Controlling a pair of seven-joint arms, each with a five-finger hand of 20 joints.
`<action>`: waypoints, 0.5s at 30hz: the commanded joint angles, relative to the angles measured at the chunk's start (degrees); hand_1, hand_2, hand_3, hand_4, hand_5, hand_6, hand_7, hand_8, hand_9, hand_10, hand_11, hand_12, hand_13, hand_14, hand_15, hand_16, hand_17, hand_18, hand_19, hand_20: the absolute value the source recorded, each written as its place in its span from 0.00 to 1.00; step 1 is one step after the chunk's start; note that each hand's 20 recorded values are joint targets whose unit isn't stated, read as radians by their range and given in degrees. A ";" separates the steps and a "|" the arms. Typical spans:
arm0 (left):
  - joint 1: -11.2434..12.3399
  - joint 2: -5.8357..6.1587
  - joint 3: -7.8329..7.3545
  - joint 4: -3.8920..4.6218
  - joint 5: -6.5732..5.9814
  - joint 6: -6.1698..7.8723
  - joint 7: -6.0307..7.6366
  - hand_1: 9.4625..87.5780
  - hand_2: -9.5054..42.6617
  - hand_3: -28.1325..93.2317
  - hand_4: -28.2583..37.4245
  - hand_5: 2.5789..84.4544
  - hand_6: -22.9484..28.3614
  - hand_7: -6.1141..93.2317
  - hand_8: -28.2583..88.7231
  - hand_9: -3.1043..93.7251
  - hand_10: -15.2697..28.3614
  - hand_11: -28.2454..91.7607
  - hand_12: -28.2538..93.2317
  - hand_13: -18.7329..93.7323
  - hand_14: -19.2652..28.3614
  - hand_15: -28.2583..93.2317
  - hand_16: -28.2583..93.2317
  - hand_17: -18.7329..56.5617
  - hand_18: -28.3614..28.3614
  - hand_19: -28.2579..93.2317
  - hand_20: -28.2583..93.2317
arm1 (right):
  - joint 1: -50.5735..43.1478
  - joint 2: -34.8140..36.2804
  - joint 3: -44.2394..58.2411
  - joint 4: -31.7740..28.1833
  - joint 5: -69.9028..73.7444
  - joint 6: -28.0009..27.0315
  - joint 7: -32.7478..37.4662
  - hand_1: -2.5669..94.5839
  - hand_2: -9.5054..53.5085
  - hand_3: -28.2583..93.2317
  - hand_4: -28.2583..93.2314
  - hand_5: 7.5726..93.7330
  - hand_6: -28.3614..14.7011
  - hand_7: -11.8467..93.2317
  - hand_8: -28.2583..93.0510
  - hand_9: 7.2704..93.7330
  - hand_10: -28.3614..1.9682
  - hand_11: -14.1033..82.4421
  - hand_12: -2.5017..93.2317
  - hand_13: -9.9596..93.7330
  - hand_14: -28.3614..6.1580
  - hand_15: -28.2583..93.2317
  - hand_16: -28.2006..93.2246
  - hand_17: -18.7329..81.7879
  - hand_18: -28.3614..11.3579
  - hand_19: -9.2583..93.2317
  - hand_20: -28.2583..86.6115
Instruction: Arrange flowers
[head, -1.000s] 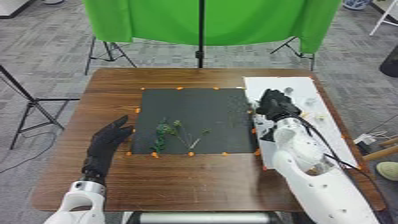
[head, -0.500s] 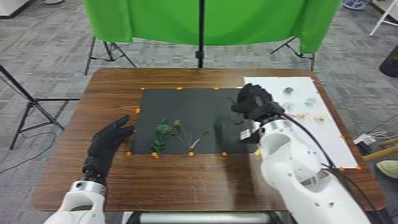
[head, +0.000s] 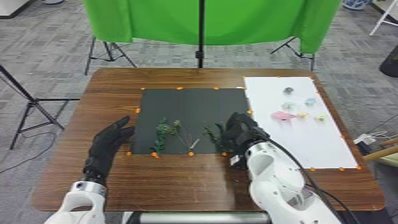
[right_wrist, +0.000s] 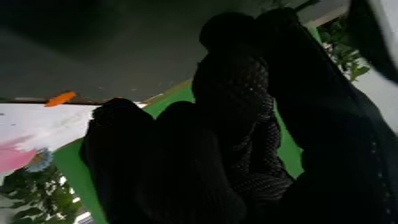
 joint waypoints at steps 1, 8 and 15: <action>0.51 -0.37 -0.09 0.01 0.14 -1.02 -0.86 0.15 0.15 0.77 0.04 0.47 0.51 0.14 0.19 0.50 0.65 0.36 0.33 0.47 0.72 0.31 0.25 0.34 0.72 0.28 0.41 | -0.67 0.64 2.23 -0.89 -1.70 -1.75 -0.29 0.59 0.00 0.56 0.27 0.79 0.60 0.49 0.44 0.95 0.61 0.68 0.31 1.00 0.79 0.80 0.47 0.92 0.48 1.00 0.82; 0.75 -0.36 -0.13 -0.05 0.10 -1.07 -1.09 0.15 0.16 0.77 0.04 0.47 0.51 0.14 0.19 0.50 0.65 0.36 0.33 0.47 0.72 0.31 0.25 0.34 0.72 0.28 0.41 | -0.43 1.62 4.01 -2.62 -2.55 -2.97 -0.65 0.37 0.00 0.71 0.17 0.79 0.56 0.49 0.18 0.94 0.60 0.67 0.31 1.00 0.78 0.78 0.47 0.91 0.47 1.00 0.81; 0.51 -0.20 0.14 0.09 0.11 -1.19 -1.21 0.15 0.16 0.77 0.04 0.47 0.51 0.14 0.19 0.50 0.65 0.36 0.33 0.48 0.71 0.31 0.25 0.34 0.72 0.28 0.41 | 1.09 2.07 4.87 -3.51 2.08 -5.80 -7.16 0.28 0.13 0.78 0.20 0.77 0.56 0.34 0.19 0.94 0.55 0.65 0.31 1.00 0.75 0.77 0.48 0.90 0.43 1.00 0.81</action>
